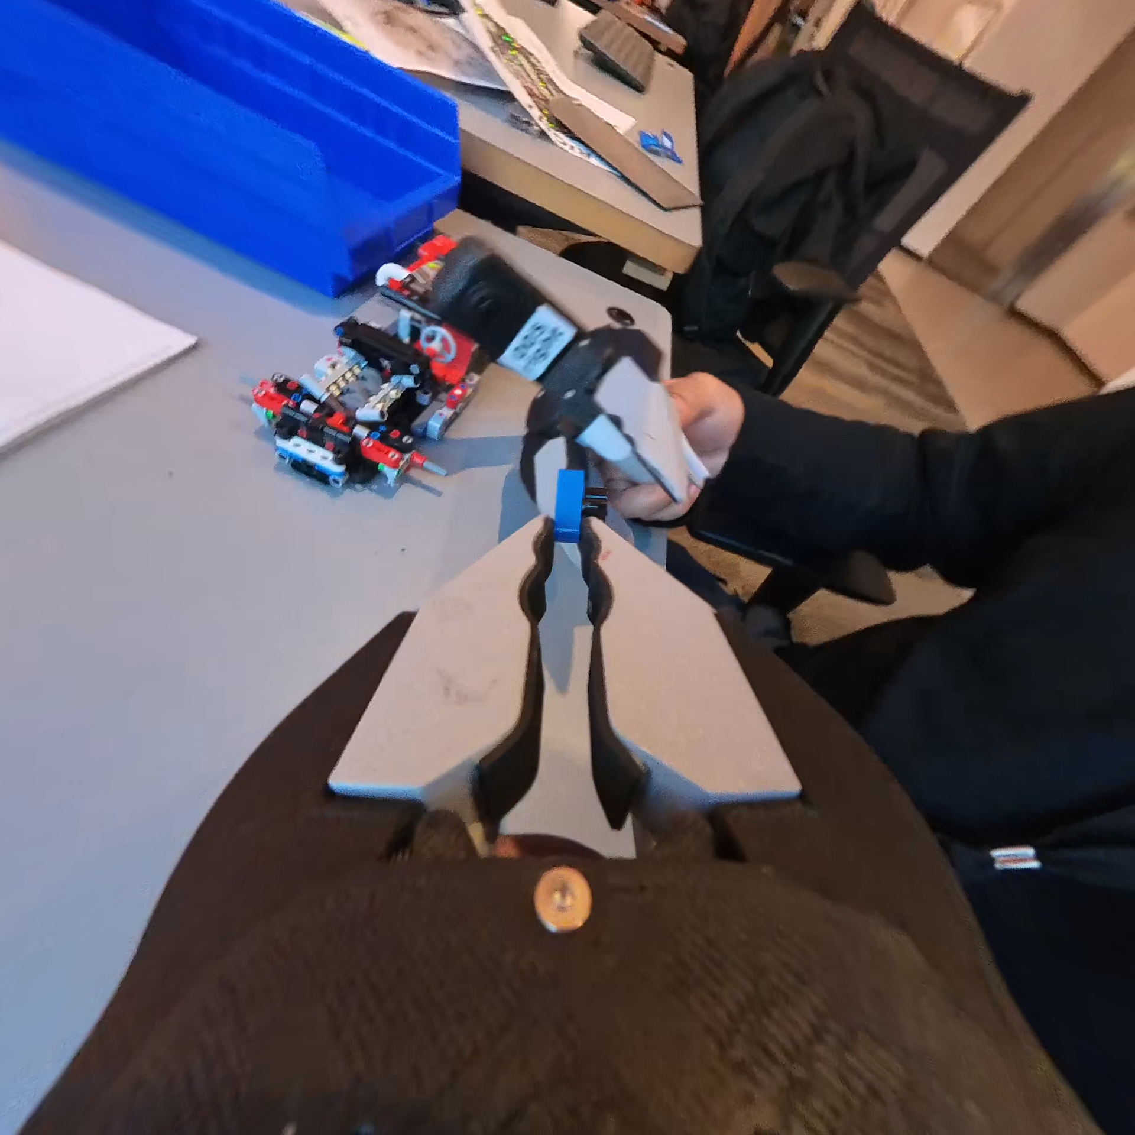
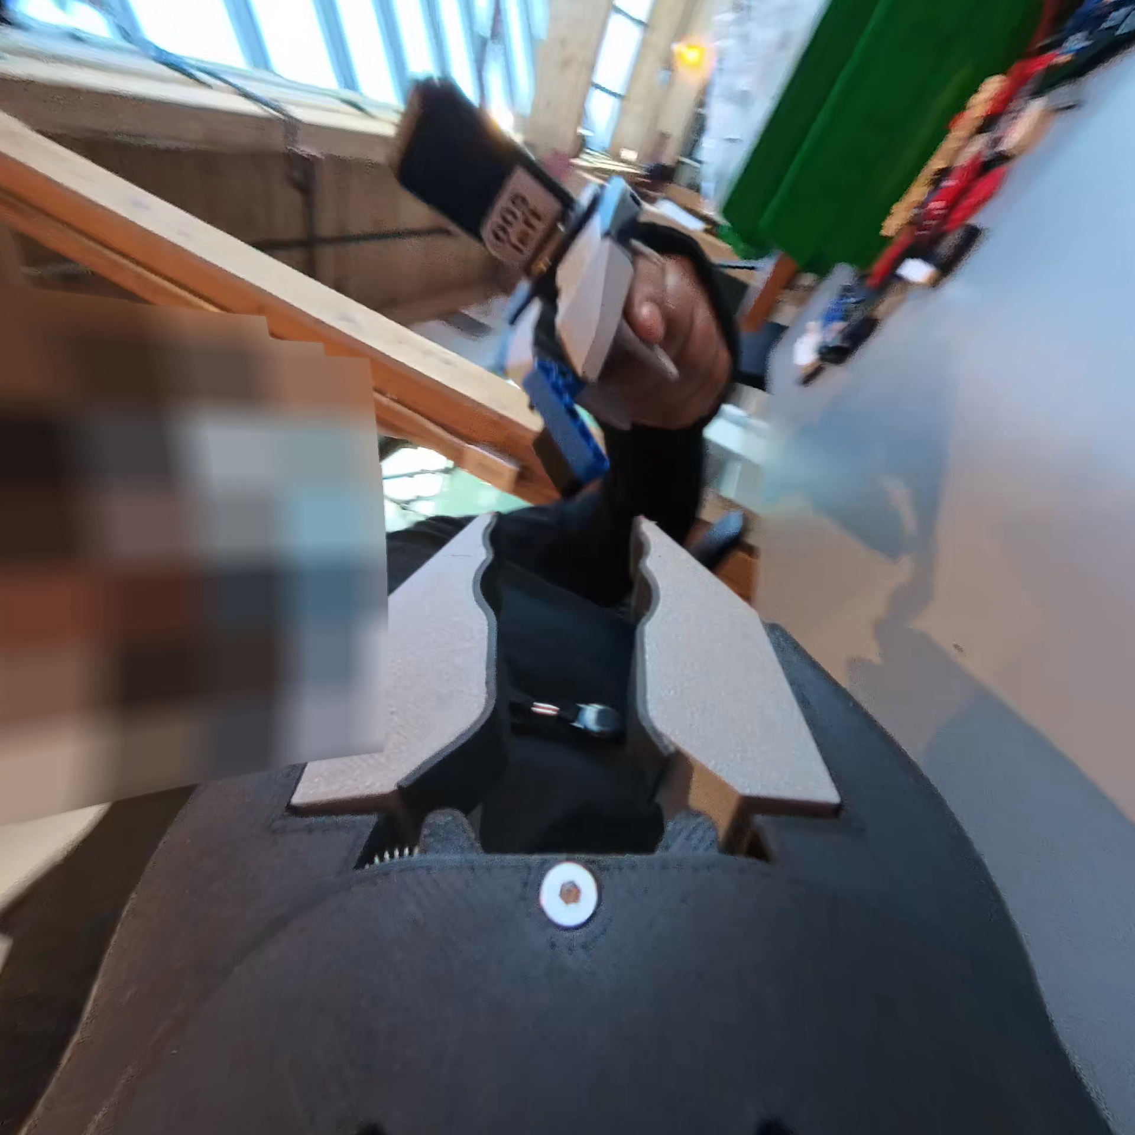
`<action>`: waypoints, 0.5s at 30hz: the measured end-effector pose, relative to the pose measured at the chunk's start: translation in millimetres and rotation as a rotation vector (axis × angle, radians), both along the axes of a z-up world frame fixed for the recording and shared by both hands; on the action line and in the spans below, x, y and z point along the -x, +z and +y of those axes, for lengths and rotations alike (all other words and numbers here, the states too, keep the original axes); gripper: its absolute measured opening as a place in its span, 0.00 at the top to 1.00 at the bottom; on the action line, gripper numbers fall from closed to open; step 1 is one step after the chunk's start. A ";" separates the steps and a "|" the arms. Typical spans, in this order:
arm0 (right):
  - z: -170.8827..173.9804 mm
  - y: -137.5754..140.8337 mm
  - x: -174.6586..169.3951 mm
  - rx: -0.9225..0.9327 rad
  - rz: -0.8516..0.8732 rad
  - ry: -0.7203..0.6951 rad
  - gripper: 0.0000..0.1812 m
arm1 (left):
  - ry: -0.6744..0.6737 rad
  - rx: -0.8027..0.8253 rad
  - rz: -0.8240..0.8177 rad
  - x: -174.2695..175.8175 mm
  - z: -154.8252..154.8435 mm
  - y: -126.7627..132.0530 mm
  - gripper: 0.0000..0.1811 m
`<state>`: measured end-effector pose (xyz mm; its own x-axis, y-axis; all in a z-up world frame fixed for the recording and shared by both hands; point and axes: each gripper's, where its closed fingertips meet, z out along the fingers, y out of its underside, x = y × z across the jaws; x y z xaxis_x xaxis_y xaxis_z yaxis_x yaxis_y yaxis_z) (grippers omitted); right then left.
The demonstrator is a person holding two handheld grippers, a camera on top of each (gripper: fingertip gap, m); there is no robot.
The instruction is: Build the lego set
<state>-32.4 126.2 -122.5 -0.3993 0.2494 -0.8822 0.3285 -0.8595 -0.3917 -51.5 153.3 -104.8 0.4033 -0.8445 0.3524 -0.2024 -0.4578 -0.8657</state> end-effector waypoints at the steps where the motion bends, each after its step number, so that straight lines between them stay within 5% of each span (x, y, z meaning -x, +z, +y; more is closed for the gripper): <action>1: -0.4 -6.4 -0.6 -0.088 -0.068 -0.034 0.76 | 0.021 0.034 -0.011 2.9 3.7 -2.4 0.97; 8: 35.2 -33.6 -7.5 -1.001 -0.513 -0.478 0.77 | 0.071 0.209 -0.019 1.5 13.8 -32.1 0.97; 15: 40.3 -38.3 4.6 -1.294 -0.565 -0.575 0.85 | 0.064 0.244 -0.008 -7.1 12.9 -52.4 0.97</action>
